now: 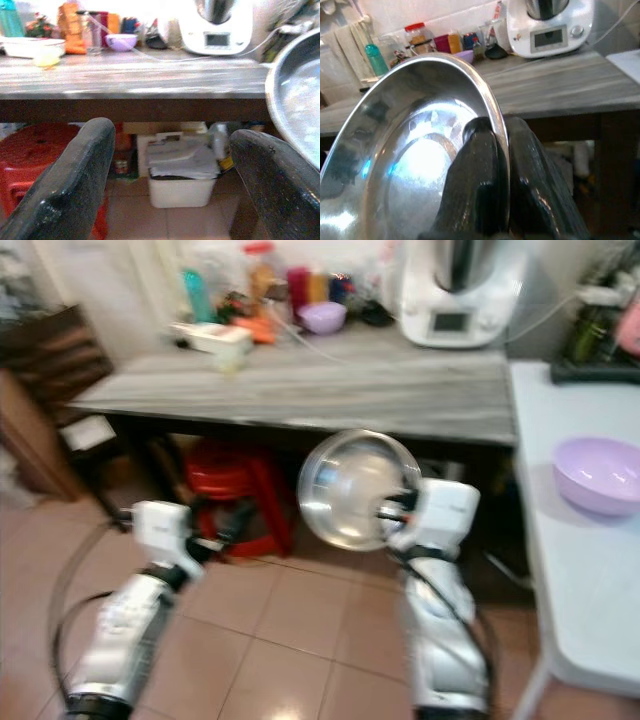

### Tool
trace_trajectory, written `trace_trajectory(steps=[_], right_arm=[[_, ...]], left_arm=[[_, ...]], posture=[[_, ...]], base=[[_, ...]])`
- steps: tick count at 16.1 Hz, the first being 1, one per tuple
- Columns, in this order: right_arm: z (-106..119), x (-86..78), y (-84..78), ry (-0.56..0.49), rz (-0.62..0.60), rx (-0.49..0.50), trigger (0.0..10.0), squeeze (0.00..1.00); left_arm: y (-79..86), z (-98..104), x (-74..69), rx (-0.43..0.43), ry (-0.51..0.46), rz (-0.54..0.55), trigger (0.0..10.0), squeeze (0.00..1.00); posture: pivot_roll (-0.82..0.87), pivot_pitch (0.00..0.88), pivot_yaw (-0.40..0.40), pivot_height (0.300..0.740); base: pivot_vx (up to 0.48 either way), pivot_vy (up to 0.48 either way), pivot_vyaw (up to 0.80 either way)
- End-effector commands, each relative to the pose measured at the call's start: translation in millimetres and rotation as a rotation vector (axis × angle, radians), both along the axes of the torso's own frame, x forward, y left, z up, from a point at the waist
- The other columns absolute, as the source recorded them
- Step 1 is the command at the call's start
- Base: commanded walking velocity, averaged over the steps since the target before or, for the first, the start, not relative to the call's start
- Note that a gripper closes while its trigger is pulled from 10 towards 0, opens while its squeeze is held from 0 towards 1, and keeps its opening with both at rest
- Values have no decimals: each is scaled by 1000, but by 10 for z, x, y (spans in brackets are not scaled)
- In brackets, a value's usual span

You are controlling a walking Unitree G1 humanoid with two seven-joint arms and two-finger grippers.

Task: Setting the table

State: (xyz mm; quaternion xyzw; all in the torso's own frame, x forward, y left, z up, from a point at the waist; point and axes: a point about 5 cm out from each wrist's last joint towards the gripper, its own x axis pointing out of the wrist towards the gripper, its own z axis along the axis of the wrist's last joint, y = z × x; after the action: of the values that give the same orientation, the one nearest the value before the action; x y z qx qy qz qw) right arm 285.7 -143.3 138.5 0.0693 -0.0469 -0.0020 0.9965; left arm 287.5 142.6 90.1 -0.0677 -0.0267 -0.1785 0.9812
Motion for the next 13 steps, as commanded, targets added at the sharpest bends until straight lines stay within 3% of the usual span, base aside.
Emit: trace_trajectory(steps=[1, 3, 8, 11, 13], right_arm=[[49, 10, -59, -19, -16, -5, 10000, 0], [51, 13, -60, -21, -17, -4, 10000, 0], [69, 8, -54, -33, -9, -13, 10000, 0], [76, 13, -55, -35, -11, -14, 10000, 0], [73, 13, -61, -34, -18, -15, 10000, 0]], left_arm=[[-65, 52, 27, 1, -22, -24, 10000, 0], [-75, 54, 30, 0, -23, -26, 10000, 0], [-97, 62, 44, -3, -26, -31, 10000, 0], [-116, 65, 47, -6, -27, -34, 10000, 0], [-119, 63, 46, -8, -28, -36, 10000, 0]], posture=[[-82, 0, 117, 740], [-82, 0, 118, 740], [-86, 0, 120, 740], [-87, 0, 120, 740], [-87, 0, 119, 740]], base=[[330, 0, -800], [328, 0, -594], [328, 0, 0], [330, 0, 523], [330, 0, 0]])
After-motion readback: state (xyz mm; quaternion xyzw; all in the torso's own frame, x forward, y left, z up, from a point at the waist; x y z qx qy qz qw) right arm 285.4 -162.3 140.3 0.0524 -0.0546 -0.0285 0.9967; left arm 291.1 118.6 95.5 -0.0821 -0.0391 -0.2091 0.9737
